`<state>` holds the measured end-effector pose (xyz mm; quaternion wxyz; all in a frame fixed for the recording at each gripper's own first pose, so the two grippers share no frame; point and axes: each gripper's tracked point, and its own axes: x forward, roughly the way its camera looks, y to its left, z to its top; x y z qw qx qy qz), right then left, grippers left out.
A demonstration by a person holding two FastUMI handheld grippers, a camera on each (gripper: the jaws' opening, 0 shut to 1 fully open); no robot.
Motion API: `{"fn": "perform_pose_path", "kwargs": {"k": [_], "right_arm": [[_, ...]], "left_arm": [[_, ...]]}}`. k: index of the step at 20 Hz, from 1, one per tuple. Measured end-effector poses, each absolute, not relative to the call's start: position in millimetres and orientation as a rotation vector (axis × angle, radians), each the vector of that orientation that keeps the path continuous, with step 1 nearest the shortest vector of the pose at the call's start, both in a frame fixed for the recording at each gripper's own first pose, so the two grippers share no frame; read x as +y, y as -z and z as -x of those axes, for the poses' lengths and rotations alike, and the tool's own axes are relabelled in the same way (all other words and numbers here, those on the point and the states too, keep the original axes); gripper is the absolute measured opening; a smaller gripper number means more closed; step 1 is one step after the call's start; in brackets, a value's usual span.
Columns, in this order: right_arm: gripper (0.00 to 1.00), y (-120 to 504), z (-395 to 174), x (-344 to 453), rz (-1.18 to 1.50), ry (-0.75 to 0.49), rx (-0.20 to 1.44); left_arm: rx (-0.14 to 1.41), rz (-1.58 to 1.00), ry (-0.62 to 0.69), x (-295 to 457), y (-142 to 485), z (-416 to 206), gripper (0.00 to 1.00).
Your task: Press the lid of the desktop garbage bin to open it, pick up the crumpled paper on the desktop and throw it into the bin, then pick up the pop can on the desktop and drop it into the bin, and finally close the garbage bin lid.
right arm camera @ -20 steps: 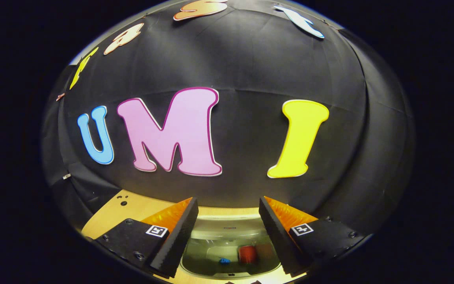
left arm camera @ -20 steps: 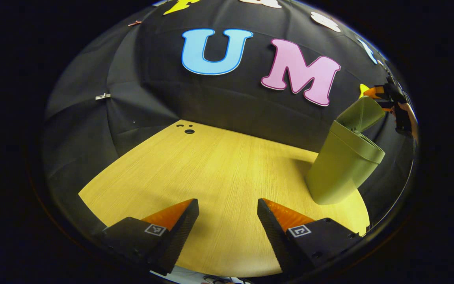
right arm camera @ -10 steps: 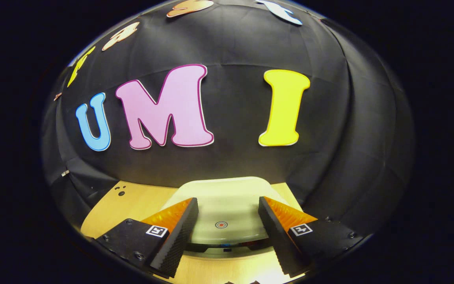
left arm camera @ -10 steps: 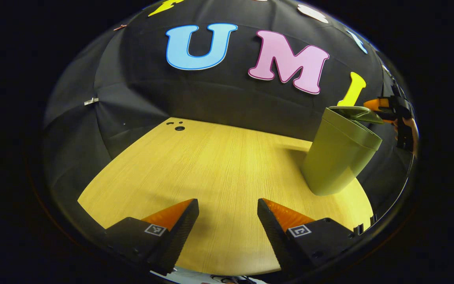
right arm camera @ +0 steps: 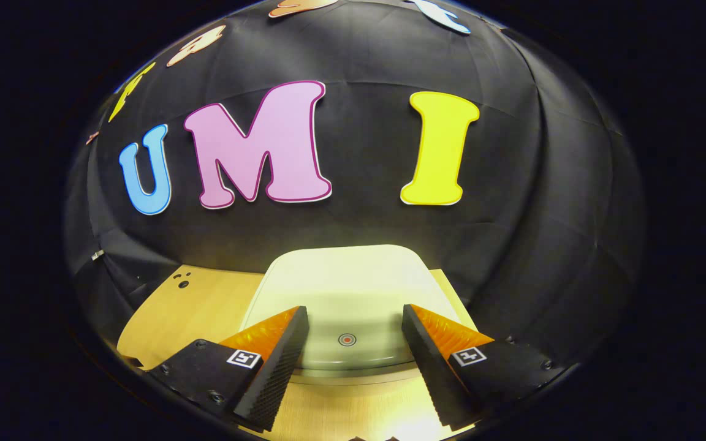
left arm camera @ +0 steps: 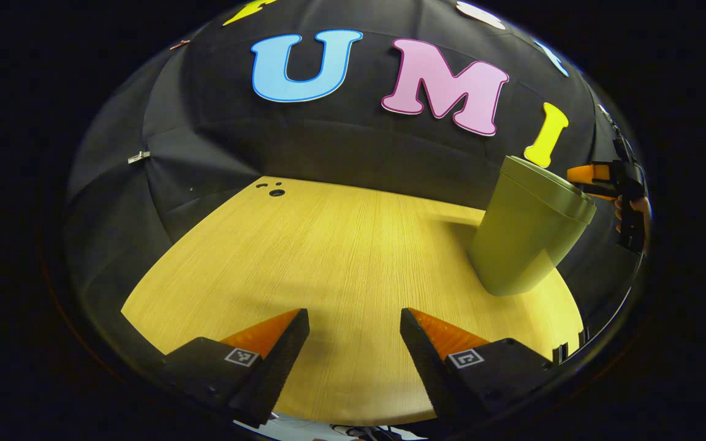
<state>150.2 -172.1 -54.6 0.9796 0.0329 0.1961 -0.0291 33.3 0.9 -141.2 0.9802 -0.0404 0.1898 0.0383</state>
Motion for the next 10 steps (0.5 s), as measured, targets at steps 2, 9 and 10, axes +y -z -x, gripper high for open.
{"fn": "perform_pose_path", "kwargs": {"k": [2,9,10], "right_arm": [[0.97,56,-149,-170,-0.048,0.063,0.388],[0.97,60,-146,-167,-0.058,0.053,0.373],[0.98,59,-146,-167,-0.054,0.052,0.37]], "left_arm": [[0.385,0.086,-0.089,1,144,-33,0.96],[0.424,0.1,-0.092,-4,163,-29,0.96],[0.425,0.099,-0.088,-6,163,-29,0.96]]}}
